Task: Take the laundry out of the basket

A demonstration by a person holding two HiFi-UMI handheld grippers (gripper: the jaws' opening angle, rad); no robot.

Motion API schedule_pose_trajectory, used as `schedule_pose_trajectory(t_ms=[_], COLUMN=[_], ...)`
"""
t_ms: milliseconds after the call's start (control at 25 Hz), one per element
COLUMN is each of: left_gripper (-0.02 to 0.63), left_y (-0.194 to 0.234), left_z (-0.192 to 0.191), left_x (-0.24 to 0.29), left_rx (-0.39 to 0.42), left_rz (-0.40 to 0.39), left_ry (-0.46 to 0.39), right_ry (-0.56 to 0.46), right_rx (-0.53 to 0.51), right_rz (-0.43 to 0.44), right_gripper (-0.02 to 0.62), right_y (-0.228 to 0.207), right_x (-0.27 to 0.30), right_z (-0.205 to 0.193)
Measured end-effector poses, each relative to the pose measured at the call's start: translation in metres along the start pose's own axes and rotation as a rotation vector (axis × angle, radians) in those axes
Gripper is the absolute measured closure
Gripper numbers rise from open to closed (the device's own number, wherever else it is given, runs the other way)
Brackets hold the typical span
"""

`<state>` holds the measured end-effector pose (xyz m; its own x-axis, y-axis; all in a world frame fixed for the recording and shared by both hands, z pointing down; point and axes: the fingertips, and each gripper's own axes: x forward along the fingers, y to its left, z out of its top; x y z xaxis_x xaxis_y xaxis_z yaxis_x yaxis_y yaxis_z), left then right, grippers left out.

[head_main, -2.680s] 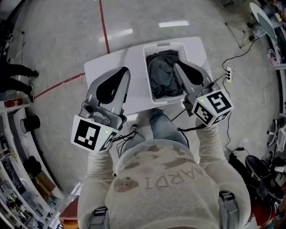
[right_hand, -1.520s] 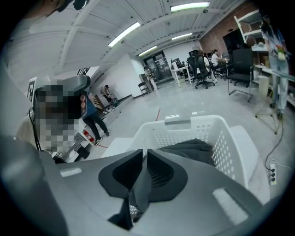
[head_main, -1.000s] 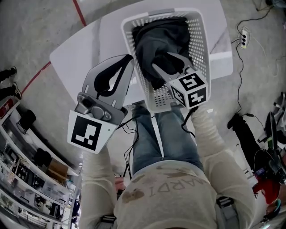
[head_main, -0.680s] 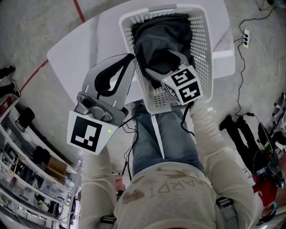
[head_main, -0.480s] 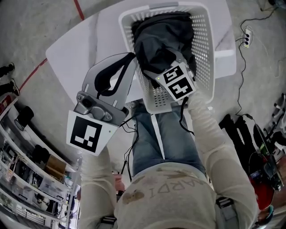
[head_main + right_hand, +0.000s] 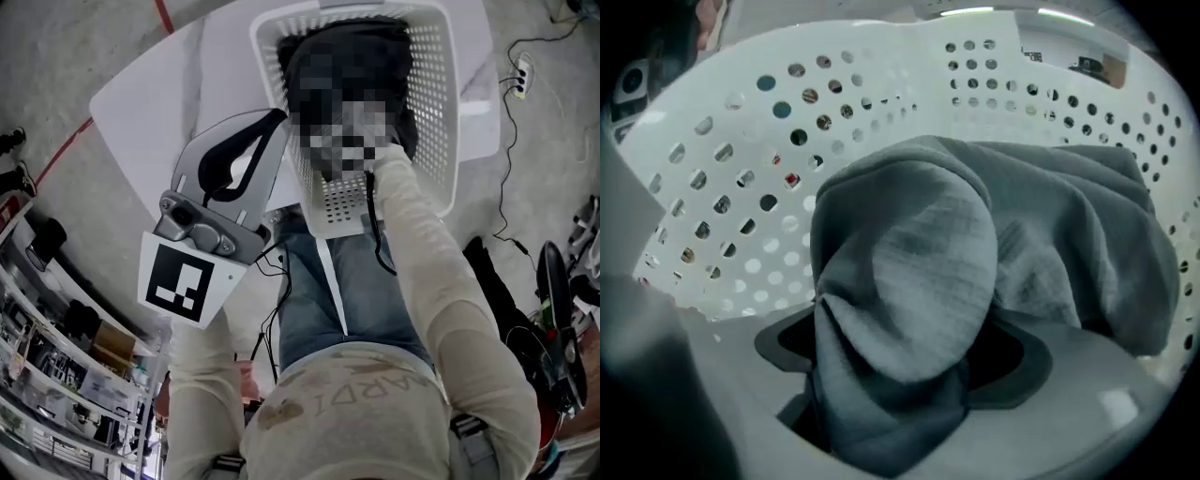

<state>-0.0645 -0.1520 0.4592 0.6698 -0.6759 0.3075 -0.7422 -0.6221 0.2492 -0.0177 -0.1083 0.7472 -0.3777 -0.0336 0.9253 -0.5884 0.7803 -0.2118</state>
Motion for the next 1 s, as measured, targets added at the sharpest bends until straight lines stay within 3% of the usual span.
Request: schedule_pose_trajectory(t_ms=[280,400,520,600,800,1000], left_gripper=[0.606,0.606,0.604,0.606,0.606,0.606], left_y=[0.004,0.003,0.001,-0.001,-0.007,-0.018], left_z=[-0.006,-0.006,-0.007,-0.008,-0.007,0.002], left_x=[-0.001,-0.003,-0.005,-0.007,-0.013,-0.015], left_rx=[-0.003,-0.001,0.002,0.005,0.009,0.032], left_rz=[0.005,0.011,0.014,0.019,0.022,0.018], left_ry=[0.001,0.000,0.000,0.001,0.006,0.000], right_ry=[0.077,0.093,0.091,0.073,-0.007,-0.178], right_rx=[-0.084,-0.101,-0.135,-0.136,-0.013,0.118], right_rz=[-0.093,-0.129,-0.154,-0.148,-0.061,-0.005], right_gripper=[0.150,0.220,0.348,0.385,0.425,0.430], right_y=[-0.008,-0.010,-0.013,-0.013,-0.015,-0.012], right_x=[0.020,0.020,0.018,0.017,-0.002,-0.050], right_z=[-0.002,-0.001,-0.002,-0.001,0.005,0.020])
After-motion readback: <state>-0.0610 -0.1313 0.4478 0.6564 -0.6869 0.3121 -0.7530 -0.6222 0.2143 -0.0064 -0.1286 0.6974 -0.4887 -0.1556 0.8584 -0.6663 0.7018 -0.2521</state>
